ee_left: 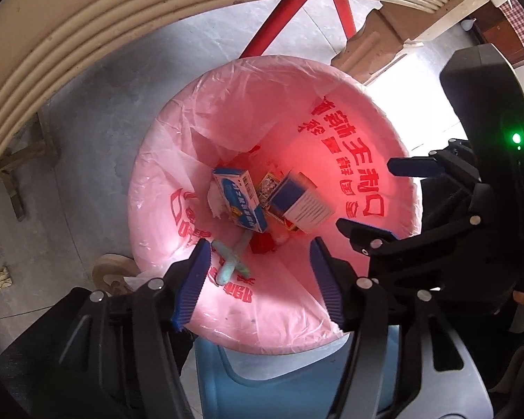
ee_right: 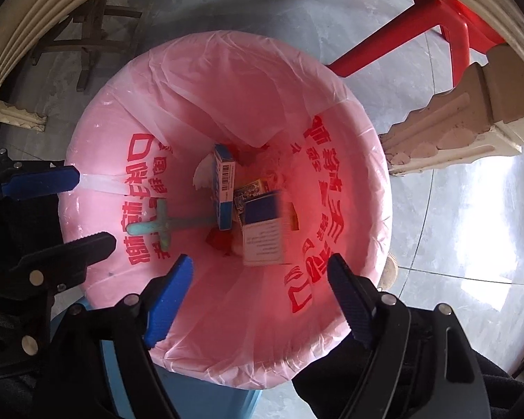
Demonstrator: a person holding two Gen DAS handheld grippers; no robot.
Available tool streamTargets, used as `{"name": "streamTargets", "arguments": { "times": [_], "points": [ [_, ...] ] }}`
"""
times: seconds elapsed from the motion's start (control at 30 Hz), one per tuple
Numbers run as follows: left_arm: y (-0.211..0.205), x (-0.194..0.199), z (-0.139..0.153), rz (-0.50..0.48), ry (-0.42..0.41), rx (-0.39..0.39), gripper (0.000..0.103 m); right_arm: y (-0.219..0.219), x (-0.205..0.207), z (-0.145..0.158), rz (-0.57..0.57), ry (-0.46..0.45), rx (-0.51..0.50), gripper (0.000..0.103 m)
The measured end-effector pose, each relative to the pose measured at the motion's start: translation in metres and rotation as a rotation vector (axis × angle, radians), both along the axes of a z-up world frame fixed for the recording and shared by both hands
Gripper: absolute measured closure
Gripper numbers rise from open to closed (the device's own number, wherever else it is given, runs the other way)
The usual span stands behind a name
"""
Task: Collect trash
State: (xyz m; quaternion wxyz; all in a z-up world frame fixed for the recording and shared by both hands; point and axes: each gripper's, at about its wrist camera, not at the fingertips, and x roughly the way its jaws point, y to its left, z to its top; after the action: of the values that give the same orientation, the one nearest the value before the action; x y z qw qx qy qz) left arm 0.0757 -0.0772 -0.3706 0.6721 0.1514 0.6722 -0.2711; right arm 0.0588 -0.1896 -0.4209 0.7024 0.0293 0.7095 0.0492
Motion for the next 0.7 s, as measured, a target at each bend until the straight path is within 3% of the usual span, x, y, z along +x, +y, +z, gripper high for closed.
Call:
{"name": "streamTargets", "arguments": {
  "times": [0.23, 0.4, 0.7],
  "points": [
    [-0.002, -0.003, 0.005, -0.005, -0.008, 0.027, 0.042, -0.002, 0.000, 0.005, -0.007, -0.003, -0.016, 0.026],
    [-0.004, -0.011, 0.030, 0.003, -0.063, 0.023, 0.040, -0.008, -0.003, 0.025, -0.034, -0.031, -0.023, 0.026],
    [-0.018, -0.035, 0.121, 0.075, -0.276, -0.057, 0.033, -0.036, -0.022, 0.124, -0.146, -0.252, -0.090, 0.026]
  ]
}}
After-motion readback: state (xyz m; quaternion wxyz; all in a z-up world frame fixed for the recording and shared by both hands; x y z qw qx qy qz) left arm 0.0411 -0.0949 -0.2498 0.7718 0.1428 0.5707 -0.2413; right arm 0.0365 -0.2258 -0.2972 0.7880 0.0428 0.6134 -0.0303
